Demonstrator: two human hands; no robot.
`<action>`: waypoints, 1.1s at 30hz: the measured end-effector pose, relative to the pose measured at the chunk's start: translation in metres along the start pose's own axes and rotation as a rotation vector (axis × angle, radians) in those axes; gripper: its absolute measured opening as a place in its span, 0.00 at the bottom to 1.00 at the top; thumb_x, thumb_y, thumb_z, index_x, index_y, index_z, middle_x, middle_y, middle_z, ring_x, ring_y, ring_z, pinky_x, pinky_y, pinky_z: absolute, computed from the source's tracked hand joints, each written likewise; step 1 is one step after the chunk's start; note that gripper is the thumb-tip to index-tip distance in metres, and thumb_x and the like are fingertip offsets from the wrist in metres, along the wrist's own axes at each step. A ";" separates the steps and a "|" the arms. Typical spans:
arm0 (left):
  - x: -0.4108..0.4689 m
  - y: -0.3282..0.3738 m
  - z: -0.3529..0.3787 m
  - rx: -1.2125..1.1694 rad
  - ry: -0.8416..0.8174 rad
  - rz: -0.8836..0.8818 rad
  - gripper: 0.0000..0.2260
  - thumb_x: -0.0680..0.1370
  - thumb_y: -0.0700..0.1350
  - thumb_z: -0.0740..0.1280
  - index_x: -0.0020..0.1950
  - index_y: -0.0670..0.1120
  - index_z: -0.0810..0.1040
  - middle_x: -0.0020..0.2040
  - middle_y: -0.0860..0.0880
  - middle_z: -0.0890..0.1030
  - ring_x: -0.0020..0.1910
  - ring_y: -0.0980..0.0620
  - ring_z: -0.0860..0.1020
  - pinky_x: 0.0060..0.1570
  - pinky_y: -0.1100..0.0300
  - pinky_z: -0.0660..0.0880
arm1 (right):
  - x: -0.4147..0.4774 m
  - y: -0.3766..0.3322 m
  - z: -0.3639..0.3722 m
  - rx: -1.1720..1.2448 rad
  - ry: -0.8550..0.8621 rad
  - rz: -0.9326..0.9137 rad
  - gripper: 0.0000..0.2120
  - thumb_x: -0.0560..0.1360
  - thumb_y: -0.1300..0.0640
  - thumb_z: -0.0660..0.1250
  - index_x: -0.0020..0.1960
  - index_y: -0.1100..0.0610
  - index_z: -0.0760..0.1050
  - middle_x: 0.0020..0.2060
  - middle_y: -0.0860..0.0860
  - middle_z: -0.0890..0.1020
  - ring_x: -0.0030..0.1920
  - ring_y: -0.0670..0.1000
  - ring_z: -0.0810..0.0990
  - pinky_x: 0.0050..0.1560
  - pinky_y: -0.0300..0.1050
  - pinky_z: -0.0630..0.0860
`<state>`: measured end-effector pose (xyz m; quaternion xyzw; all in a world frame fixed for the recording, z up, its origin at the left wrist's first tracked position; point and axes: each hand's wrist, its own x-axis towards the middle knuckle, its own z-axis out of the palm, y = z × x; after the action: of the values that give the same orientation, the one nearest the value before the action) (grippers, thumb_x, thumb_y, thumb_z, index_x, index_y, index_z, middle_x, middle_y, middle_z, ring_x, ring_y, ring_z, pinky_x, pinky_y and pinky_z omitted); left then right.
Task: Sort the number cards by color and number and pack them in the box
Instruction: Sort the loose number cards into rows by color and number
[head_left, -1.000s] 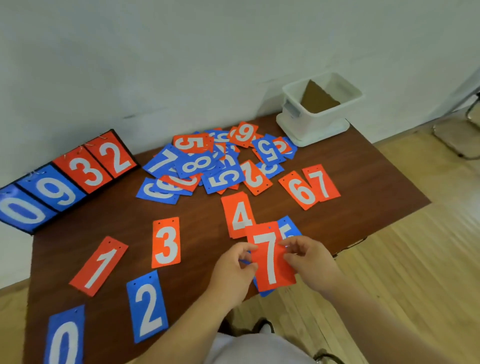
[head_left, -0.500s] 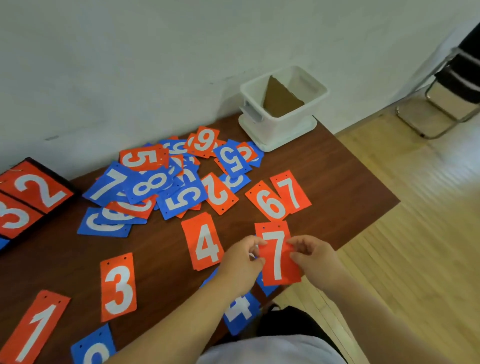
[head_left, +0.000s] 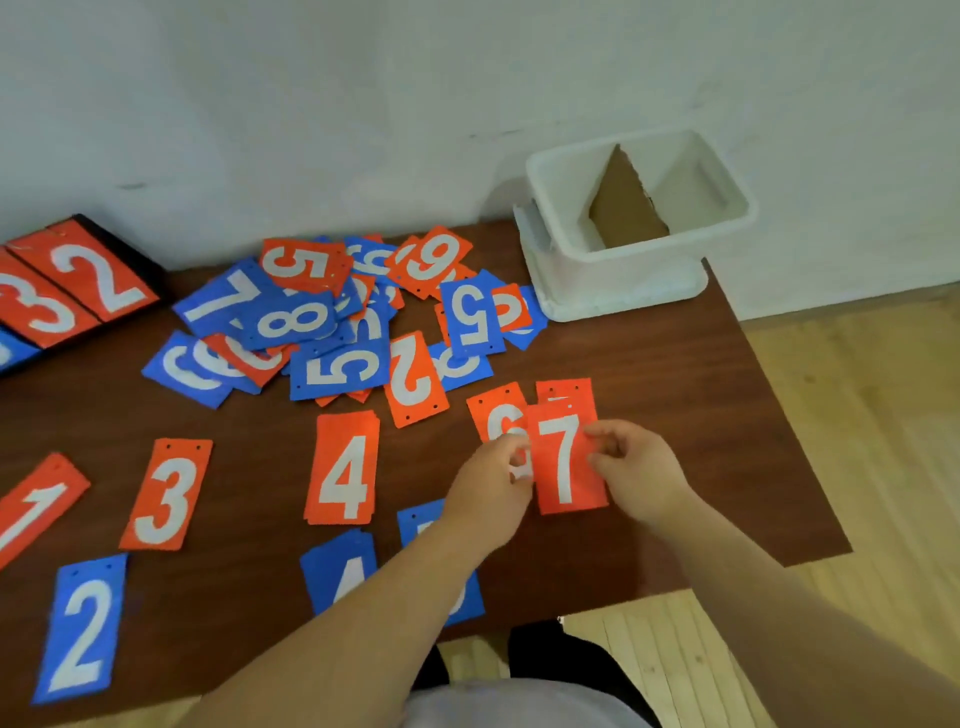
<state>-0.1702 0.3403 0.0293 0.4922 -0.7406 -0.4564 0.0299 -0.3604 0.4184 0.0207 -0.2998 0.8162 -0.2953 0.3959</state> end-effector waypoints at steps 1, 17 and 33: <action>0.007 0.005 0.003 0.106 -0.002 -0.015 0.19 0.80 0.44 0.67 0.72 0.53 0.72 0.63 0.52 0.77 0.60 0.51 0.76 0.59 0.54 0.76 | 0.016 0.003 -0.007 -0.010 0.006 -0.001 0.16 0.75 0.65 0.70 0.56 0.46 0.80 0.47 0.49 0.85 0.48 0.51 0.84 0.46 0.43 0.78; 0.020 -0.031 -0.022 0.520 0.037 -0.102 0.25 0.80 0.57 0.66 0.76 0.56 0.65 0.74 0.52 0.66 0.74 0.48 0.64 0.71 0.47 0.66 | 0.061 -0.028 0.004 -0.460 0.014 -0.081 0.20 0.78 0.52 0.68 0.69 0.48 0.75 0.69 0.51 0.70 0.68 0.55 0.72 0.62 0.55 0.78; 0.093 -0.056 -0.076 0.464 0.173 -0.471 0.38 0.77 0.64 0.68 0.79 0.52 0.53 0.76 0.41 0.60 0.70 0.38 0.67 0.64 0.46 0.71 | 0.146 -0.142 0.127 -0.502 0.133 0.040 0.24 0.74 0.44 0.74 0.64 0.55 0.72 0.60 0.57 0.71 0.56 0.58 0.78 0.57 0.55 0.81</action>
<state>-0.1406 0.2154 -0.0036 0.6803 -0.6855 -0.2266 -0.1261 -0.2939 0.1901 -0.0108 -0.3524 0.8939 -0.0947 0.2603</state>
